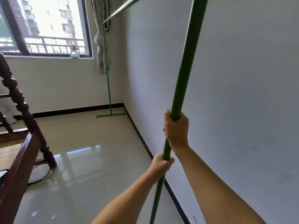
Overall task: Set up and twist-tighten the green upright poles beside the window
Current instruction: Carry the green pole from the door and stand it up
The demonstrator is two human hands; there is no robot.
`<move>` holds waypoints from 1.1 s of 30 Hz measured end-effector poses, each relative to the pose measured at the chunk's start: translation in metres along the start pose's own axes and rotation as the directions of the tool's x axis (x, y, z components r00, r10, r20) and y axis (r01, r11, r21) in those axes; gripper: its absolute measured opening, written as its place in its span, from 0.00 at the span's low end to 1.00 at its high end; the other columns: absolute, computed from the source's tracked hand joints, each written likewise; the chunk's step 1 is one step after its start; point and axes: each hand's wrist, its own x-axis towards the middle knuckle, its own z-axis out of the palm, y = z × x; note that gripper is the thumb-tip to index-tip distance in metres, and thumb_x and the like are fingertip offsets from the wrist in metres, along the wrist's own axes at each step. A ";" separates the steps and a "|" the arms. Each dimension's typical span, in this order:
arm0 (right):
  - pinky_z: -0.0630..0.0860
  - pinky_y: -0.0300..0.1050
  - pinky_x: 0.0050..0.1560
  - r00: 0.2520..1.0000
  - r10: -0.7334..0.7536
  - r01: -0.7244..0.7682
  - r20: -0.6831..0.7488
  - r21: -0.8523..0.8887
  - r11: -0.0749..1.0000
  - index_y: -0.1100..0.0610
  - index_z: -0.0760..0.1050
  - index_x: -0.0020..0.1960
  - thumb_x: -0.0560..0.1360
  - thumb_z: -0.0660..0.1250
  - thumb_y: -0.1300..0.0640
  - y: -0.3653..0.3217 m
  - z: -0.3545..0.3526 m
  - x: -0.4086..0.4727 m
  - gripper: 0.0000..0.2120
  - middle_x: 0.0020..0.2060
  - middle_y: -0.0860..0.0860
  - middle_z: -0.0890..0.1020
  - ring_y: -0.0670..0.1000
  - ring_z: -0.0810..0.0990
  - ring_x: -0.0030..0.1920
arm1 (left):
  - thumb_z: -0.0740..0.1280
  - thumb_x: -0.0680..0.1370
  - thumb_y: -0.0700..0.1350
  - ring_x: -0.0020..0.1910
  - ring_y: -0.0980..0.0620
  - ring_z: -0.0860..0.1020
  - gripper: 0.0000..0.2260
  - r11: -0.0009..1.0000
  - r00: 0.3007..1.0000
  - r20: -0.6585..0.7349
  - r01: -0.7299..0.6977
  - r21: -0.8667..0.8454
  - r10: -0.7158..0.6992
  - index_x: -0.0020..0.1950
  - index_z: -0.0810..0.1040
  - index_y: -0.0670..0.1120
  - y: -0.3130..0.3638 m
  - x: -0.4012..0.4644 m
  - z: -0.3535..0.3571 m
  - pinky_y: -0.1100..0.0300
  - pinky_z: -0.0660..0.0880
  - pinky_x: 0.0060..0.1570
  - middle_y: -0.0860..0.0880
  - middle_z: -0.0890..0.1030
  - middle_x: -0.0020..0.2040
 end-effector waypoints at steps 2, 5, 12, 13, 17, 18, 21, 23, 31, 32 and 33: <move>0.74 0.53 0.31 0.999 -0.001 0.001 0.036 0.004 1.000 0.56 0.65 0.30 0.72 0.62 0.51 0.011 0.006 0.019 0.15 0.23 0.57 0.69 0.59 0.69 0.25 | 0.62 0.69 0.37 0.26 0.54 0.67 0.11 1.000 0.999 -0.043 0.014 0.018 -0.013 0.28 0.67 0.47 0.003 0.020 -0.003 0.62 0.69 0.33 0.50 0.69 0.25; 0.74 0.52 0.31 0.997 -0.006 0.005 0.082 0.016 1.000 0.57 0.65 0.31 0.72 0.62 0.51 0.024 0.017 0.046 0.15 0.24 0.58 0.69 0.58 0.70 0.26 | 0.62 0.70 0.37 0.28 0.53 0.70 0.09 0.999 0.996 -0.084 0.024 0.035 -0.021 0.31 0.69 0.46 0.008 0.049 -0.009 0.60 0.71 0.37 0.49 0.70 0.26; 0.76 0.54 0.31 0.990 -0.001 -0.002 0.143 0.024 1.000 0.56 0.66 0.31 0.74 0.63 0.52 0.046 0.048 0.097 0.15 0.23 0.55 0.70 0.58 0.70 0.26 | 0.63 0.72 0.39 0.29 0.54 0.70 0.09 0.997 0.992 -0.115 0.054 0.053 -0.048 0.31 0.70 0.46 0.017 0.107 -0.033 0.63 0.70 0.37 0.50 0.71 0.27; 0.75 0.54 0.31 0.989 0.005 -0.009 0.146 0.028 1.000 0.56 0.66 0.31 0.73 0.63 0.51 0.049 0.053 0.103 0.15 0.23 0.56 0.69 0.58 0.70 0.26 | 0.63 0.71 0.39 0.29 0.54 0.70 0.10 0.997 0.992 -0.114 0.056 0.061 -0.048 0.30 0.70 0.46 0.018 0.115 -0.037 0.62 0.70 0.37 0.50 0.71 0.27; 0.73 0.51 0.32 0.991 0.011 -0.015 0.135 0.029 0.999 0.54 0.65 0.30 0.73 0.63 0.50 0.060 0.073 0.118 0.15 0.23 0.54 0.68 0.57 0.69 0.25 | 0.63 0.71 0.40 0.28 0.54 0.70 0.11 0.994 0.995 -0.082 0.059 0.093 -0.052 0.29 0.70 0.47 0.019 0.135 -0.055 0.62 0.70 0.38 0.50 0.71 0.26; 0.73 0.51 0.32 0.992 0.014 -0.017 0.127 0.023 1.000 0.54 0.65 0.30 0.73 0.63 0.50 0.062 0.077 0.120 0.15 0.23 0.54 0.68 0.57 0.69 0.25 | 0.63 0.71 0.41 0.28 0.55 0.70 0.11 0.993 0.997 -0.059 0.062 0.100 -0.056 0.29 0.70 0.48 0.019 0.138 -0.059 0.62 0.71 0.39 0.51 0.71 0.27; 0.71 0.49 0.30 0.993 0.025 -0.028 0.115 0.025 0.999 0.56 0.65 0.31 0.73 0.64 0.52 0.065 0.086 0.122 0.16 0.22 0.54 0.68 0.56 0.69 0.24 | 0.63 0.72 0.41 0.30 0.55 0.71 0.10 0.991 0.997 0.004 0.073 0.115 -0.074 0.30 0.70 0.48 0.019 0.144 -0.072 0.61 0.72 0.42 0.51 0.71 0.28; 0.71 0.46 0.28 0.994 0.030 -0.034 0.109 0.035 0.999 0.56 0.66 0.30 0.74 0.64 0.53 0.064 0.089 0.121 0.16 0.20 0.51 0.68 0.54 0.69 0.22 | 0.63 0.72 0.42 0.31 0.54 0.71 0.09 0.989 0.996 0.035 0.073 0.128 -0.078 0.31 0.71 0.48 0.018 0.146 -0.077 0.59 0.72 0.44 0.51 0.71 0.28; 0.68 0.38 0.23 0.987 0.037 -0.052 0.155 0.091 0.995 0.55 0.66 0.30 0.74 0.64 0.55 0.062 0.086 0.118 0.15 0.16 0.47 0.69 0.47 0.68 0.19 | 0.66 0.72 0.47 0.37 0.52 0.74 0.07 0.985 0.994 0.030 0.097 0.145 -0.102 0.34 0.73 0.49 0.022 0.140 -0.078 0.51 0.75 0.55 0.52 0.74 0.31; 0.69 0.38 0.24 0.985 0.037 -0.053 0.169 0.096 0.994 0.56 0.66 0.31 0.74 0.65 0.55 0.060 0.084 0.117 0.15 0.16 0.47 0.69 0.47 0.68 0.19 | 0.66 0.73 0.47 0.38 0.52 0.74 0.08 0.984 0.995 0.028 0.093 0.154 -0.098 0.35 0.73 0.49 0.024 0.137 -0.078 0.52 0.75 0.55 0.52 0.74 0.32; 0.70 0.38 0.24 0.983 0.027 -0.045 0.183 0.095 0.994 0.56 0.67 0.32 0.74 0.65 0.54 0.058 0.082 0.116 0.14 0.17 0.47 0.69 0.47 0.69 0.19 | 0.67 0.72 0.48 0.39 0.52 0.75 0.08 0.983 0.996 0.034 0.080 0.167 -0.087 0.35 0.73 0.49 0.025 0.135 -0.078 0.52 0.75 0.55 0.51 0.75 0.34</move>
